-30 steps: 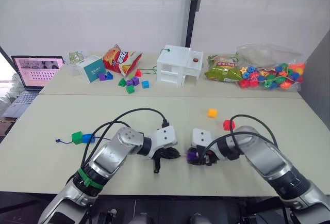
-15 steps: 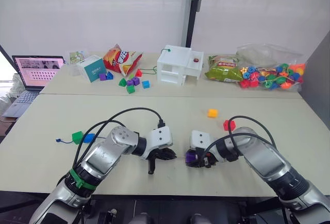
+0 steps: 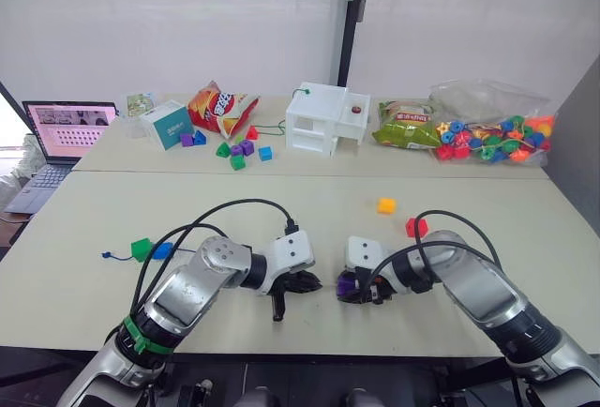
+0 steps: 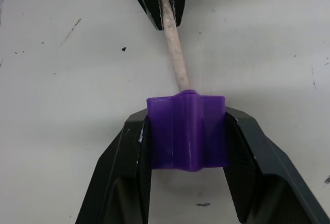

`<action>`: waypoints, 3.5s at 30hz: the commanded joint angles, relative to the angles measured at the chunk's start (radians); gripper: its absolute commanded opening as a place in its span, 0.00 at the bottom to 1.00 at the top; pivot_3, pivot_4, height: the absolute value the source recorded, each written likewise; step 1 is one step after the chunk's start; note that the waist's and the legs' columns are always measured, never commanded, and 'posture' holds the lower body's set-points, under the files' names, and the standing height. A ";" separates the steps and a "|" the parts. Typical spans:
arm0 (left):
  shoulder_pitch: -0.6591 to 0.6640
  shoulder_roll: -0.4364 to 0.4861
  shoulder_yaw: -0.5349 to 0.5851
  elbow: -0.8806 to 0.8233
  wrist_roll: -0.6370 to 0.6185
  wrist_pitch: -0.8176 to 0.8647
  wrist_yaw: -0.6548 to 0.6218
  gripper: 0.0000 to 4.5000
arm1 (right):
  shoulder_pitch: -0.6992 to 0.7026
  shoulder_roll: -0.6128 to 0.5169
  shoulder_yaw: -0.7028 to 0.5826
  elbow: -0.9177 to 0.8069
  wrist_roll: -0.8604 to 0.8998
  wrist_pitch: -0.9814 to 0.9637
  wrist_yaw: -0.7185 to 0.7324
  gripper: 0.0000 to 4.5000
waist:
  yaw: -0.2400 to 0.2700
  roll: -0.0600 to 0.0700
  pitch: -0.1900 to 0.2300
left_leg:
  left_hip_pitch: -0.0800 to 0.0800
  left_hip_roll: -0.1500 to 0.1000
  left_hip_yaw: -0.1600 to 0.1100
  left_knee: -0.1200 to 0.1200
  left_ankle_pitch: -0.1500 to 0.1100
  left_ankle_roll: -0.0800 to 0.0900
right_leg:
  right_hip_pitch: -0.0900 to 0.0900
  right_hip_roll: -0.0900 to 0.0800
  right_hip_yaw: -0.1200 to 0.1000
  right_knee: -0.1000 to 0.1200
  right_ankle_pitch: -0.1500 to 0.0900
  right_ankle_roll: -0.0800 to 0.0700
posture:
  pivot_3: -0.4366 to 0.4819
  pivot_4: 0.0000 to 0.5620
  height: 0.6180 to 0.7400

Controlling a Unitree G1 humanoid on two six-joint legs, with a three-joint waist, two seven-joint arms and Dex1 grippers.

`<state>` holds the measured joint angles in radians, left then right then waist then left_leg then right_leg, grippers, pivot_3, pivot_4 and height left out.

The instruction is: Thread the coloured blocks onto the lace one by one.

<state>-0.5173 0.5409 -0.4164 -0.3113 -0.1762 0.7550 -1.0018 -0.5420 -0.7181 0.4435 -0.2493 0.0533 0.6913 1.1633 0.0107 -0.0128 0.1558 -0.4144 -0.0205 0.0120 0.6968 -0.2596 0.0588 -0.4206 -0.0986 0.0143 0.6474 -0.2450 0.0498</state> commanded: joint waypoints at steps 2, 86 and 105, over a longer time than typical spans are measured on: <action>-0.045 -0.028 0.005 -0.056 -0.026 0.005 0.012 0.00 | -0.001 0.005 0.027 -0.016 -0.002 0.026 -0.006 0.31 | 0.000 0.000 0.000 | 0.000 0.000 0.000 0.000 0.000 0.000 | 0.000 0.000 0.000 0.000 0.000 0.000 | 0.48 0.27 1.00; -0.018 -0.086 0.011 0.246 0.057 -0.350 -0.083 0.00 | -0.009 -0.027 0.045 -0.053 0.019 0.104 -0.017 0.31 | 0.001 -0.001 0.000 | 0.000 -0.001 -0.001 0.000 0.000 0.000 | 0.001 -0.001 -0.001 0.000 0.000 0.000 | 0.48 0.27 1.00; -0.059 -0.112 0.040 0.213 0.009 -0.288 -0.094 0.20 | -0.008 -0.020 0.042 -0.074 0.023 0.133 -0.028 0.31 | 0.000 -0.001 0.000 | 0.000 -0.001 -0.001 0.000 0.000 0.000 | 0.001 0.000 -0.001 0.000 0.000 0.000 | 0.48 0.27 1.00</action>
<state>-0.5577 0.4245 -0.4055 -0.0663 -0.1415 0.4627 -1.0897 -0.5653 -0.7380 0.4702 -0.3066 0.0630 0.8109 1.1342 0.0111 -0.0133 0.1555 -0.4142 -0.0210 0.0109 0.6967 -0.2596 0.0588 -0.4201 -0.0989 0.0136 0.6471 -0.2450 0.0497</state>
